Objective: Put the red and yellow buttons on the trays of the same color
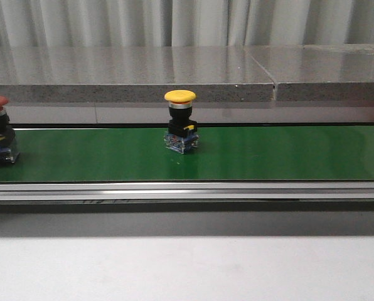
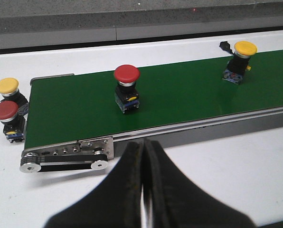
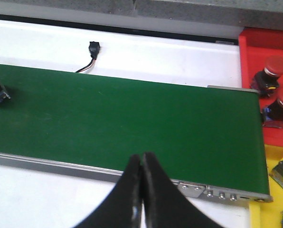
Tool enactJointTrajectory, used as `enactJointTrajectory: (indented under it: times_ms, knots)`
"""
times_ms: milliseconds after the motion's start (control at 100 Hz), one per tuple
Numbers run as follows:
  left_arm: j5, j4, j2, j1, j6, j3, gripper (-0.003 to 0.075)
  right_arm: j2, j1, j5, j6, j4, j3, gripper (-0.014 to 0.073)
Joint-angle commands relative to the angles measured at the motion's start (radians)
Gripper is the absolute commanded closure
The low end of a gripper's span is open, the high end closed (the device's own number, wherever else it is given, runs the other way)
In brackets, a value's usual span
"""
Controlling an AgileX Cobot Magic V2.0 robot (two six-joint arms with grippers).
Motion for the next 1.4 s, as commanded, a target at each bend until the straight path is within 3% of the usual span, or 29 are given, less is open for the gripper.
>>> enactJointTrajectory:
  times_ms: [0,170,240,360,480,600,740,1000,1390]
  knots:
    - [-0.07,-0.006,0.013,-0.008,-0.01,-0.023,0.0741,0.071,0.012,-0.047,-0.009,0.012,-0.088,0.066]
    - [-0.07,-0.006,0.013,-0.008,-0.01,-0.023,0.0741,0.213,0.042,-0.023,-0.01,0.012,-0.196,0.0655]
    - [-0.07,-0.006,0.013,-0.008,-0.01,-0.023,0.0741,0.277,0.063,0.014,-0.016,0.014,-0.251,0.0614]
    - [-0.07,-0.006,0.013,-0.008,-0.01,-0.023,0.0741,0.388,0.113,0.098,-0.02,0.014,-0.357,0.0405]
    - [-0.07,-0.006,0.013,-0.008,-0.01,-0.023,0.0741,0.489,0.165,0.152,-0.02,0.014,-0.463,0.0098]
    - [-0.07,-0.006,0.013,-0.008,-0.01,-0.023,0.0741,0.581,0.219,0.224,-0.02,0.015,-0.561,-0.0064]
    - [-0.07,-0.006,0.013,-0.008,-0.01,-0.023,0.0741,0.702,0.274,0.347,-0.02,0.037,-0.68,-0.0071]
    - [-0.07,-0.006,0.013,-0.008,-0.01,-0.023,0.0741,0.878,0.332,0.431,-0.087,0.081,-0.834,-0.0071]
    - [-0.07,-0.006,0.013,-0.008,-0.01,-0.023,0.0741,1.021,0.344,0.384,-0.174,0.127,-0.891,-0.0071]
